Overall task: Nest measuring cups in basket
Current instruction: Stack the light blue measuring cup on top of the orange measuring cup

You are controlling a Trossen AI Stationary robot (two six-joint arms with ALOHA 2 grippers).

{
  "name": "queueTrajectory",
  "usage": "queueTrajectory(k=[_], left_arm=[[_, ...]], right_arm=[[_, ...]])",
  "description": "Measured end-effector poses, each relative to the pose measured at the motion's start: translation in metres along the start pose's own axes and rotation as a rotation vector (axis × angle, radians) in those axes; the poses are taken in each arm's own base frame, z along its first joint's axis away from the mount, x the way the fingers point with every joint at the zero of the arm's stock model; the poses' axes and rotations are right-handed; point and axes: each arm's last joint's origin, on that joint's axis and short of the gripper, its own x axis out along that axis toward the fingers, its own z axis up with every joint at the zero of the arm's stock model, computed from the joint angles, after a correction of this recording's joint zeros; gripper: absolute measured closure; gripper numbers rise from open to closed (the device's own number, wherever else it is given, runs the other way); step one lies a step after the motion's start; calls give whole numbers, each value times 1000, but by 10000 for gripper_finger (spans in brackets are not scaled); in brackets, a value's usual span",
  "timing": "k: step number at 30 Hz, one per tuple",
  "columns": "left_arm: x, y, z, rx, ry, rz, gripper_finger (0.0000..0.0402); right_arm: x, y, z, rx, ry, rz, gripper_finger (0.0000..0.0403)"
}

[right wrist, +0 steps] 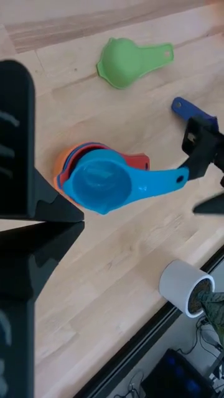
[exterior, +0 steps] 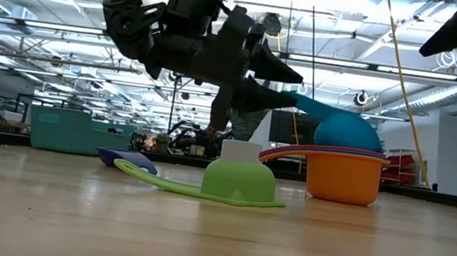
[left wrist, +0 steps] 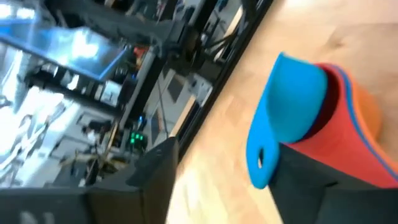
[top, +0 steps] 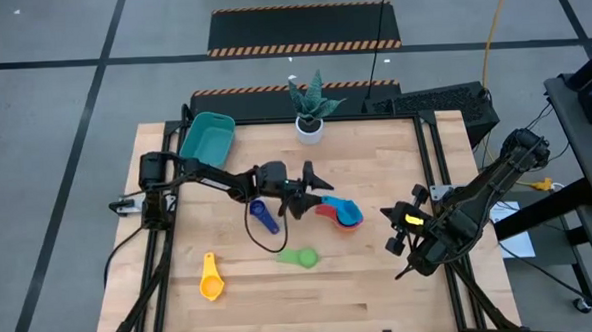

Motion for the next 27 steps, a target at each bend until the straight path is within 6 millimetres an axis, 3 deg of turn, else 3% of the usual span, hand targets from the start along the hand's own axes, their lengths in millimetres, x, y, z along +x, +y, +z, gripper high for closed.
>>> queueTrajectory(k=[5, 11, 27], left_arm=[[0, -2, -1, -60, 24, -12, 123], [-1, 0, -1, -170, 63, 5, 99], [-24, 21, 14, -311, 184, -84, 135]], right_arm=[[0, 1, -1, 1, 21, 12, 403], [0, 1, 0, 3, 20, 14, 403], [0, 1, 0, 9, 17, 19, 403]])
